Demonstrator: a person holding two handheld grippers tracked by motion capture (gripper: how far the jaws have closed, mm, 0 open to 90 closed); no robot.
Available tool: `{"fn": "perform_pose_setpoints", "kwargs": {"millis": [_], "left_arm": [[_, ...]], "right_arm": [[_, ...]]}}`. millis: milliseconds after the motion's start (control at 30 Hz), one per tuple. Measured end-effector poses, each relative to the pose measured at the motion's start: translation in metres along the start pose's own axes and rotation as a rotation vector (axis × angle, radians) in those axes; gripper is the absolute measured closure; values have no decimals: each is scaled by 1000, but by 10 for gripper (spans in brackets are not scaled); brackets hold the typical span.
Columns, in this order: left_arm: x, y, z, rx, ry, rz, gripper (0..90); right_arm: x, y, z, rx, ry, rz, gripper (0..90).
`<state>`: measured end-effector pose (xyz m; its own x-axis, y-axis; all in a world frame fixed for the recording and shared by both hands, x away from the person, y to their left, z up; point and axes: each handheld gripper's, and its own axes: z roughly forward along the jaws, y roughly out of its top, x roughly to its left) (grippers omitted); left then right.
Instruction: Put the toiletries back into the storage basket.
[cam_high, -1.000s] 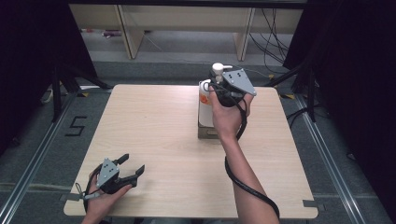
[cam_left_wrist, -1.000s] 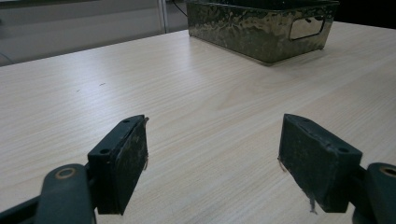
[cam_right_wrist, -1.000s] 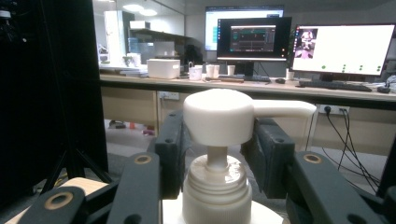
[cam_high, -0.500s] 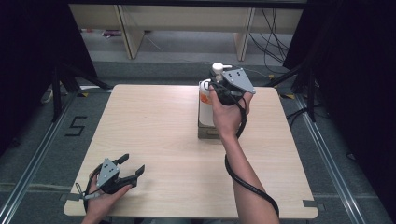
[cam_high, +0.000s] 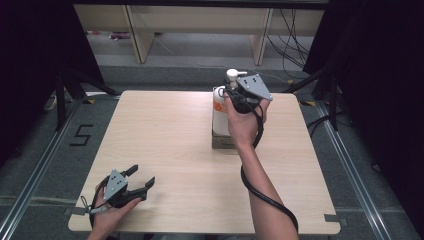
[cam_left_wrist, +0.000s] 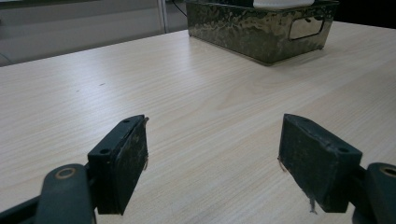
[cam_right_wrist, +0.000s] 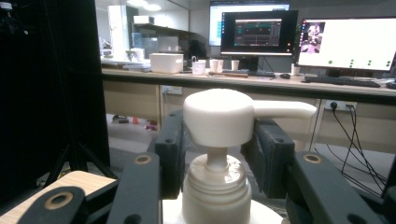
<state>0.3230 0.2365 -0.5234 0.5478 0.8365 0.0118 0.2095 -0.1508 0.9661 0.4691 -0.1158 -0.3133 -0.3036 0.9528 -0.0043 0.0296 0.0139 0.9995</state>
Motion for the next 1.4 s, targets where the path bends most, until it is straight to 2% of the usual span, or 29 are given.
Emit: {"fn": "perform_pose_setpoints", "kwargs": {"millis": [267,300,467,600,633,700,1000,1100,1333,1400], "left_arm": [[0,0,0,1,0,1,231],[0,0,0,1,0,2,231],[0,0,0,5,2,4,231],[0,0,0,2,1,2,231],[0,0,-1,13,6,4,231],[0,0,0,2,1,3,231],[0,0,0,1,0,2,231],[0,0,0,2,1,2,231],[0,0,0,2,0,2,231],[0,0,0,1,1,2,231]], "right_arm": [[-3,-4,2,4,-8,-11,604],[-2,-5,2,11,-7,6,605],[-4,-8,2,13,-7,-3,605],[-3,-10,1,22,-4,13,605],[-3,-10,1,21,-2,3,605],[-4,-11,0,21,-3,-6,605],[-1,-15,-2,19,-5,-5,605],[-1,-18,-2,34,1,2,605],[-2,-23,-2,35,-4,-14,605],[-1,-24,-2,44,-5,6,605]]}}
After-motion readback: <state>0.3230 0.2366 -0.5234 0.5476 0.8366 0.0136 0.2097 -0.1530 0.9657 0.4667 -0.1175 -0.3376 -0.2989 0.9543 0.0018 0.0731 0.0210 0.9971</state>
